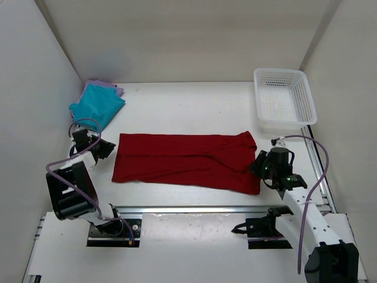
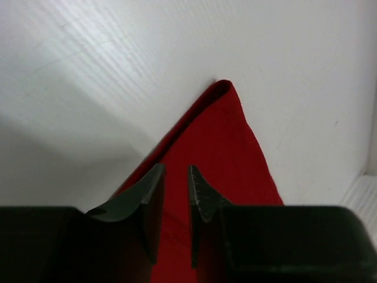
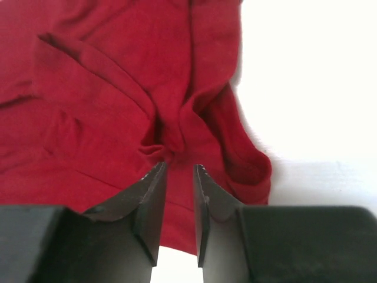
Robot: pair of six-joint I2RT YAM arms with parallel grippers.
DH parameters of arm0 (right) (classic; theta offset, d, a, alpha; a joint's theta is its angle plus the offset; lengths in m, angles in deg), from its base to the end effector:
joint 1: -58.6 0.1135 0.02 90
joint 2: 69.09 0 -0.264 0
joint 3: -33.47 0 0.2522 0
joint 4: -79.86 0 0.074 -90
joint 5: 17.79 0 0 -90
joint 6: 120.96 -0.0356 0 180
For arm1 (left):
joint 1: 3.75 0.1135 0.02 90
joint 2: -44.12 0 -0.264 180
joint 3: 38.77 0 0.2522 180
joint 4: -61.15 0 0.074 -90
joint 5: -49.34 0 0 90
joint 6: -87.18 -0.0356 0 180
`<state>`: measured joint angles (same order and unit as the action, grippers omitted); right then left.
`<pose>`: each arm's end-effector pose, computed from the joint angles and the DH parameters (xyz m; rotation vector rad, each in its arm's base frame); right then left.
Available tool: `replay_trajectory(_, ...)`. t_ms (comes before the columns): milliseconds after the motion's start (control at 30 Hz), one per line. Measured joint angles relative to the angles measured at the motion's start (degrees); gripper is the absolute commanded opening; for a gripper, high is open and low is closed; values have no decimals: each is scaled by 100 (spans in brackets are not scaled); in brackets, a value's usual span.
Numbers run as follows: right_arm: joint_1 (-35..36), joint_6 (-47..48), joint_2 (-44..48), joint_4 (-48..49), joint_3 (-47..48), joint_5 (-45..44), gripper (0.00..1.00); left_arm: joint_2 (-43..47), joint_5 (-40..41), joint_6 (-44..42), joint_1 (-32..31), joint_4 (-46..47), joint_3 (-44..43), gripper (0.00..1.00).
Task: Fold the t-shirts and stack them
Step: Fold the other side of the tshirt into a rectangle
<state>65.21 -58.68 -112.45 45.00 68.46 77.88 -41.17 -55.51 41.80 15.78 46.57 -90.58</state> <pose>0.1558 0.0216 0.1831 0.3822 2.3266 0.4124 0.2680 0.0854 0.1568 -1.1892 2.1265 -0.5121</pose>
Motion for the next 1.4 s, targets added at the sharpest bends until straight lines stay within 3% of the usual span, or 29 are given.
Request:
replay_trajectory(100,66,22,-33,-22,210,-125,23,455,26,223,42,9,234,26)
replay_trajectory(167,229,57,-205,81,428,-184,12,796,70,291,-149,122,267,25)
replay_trajectory(200,352,85,-385,177,544,-190,0,957,111,293,-282,208,273,24)
replay_trajectory(300,734,162,-1255,570,984,-87,0,1276,234,251,-863,481,271,19)
replay_trajectory(367,933,258,-2024,863,1408,24,8,1314,280,214,-1425,603,271,19)
replay_trajectory(433,1080,367,-2809,1237,1784,116,28,1292,358,197,-2138,743,319,18)
replay_trajectory(533,1139,529,-3751,1679,2249,409,41,1285,437,197,-3281,960,483,16)
replay_trajectory(600,1145,638,-4310,1902,2542,581,42,1283,433,192,-3936,1088,625,16)
replay_trajectory(700,1191,723,-4852,2124,2756,713,43,1276,431,240,-4417,1333,901,14)
replay_trajectory(800,1215,793,-5167,2199,2809,901,44,1274,431,308,-4581,1526,1204,12)
replay_trajectory(933,1272,861,-5429,2197,2892,997,22,1228,385,369,-4664,1762,1510,11)
replay_trajectory(1167,1460,800,-4780,2192,2439,955,0,1163,319,501,-4583,2094,1779,11)
replay_trajectory(1333,1875,577,-4238,1971,2138,844,0,1161,278,551,-4579,2273,1784,11)
replay_trajectory(1400,2090,428,-4098,1744,2109,680,9,1161,262,588,-4594,2328,1784,11)
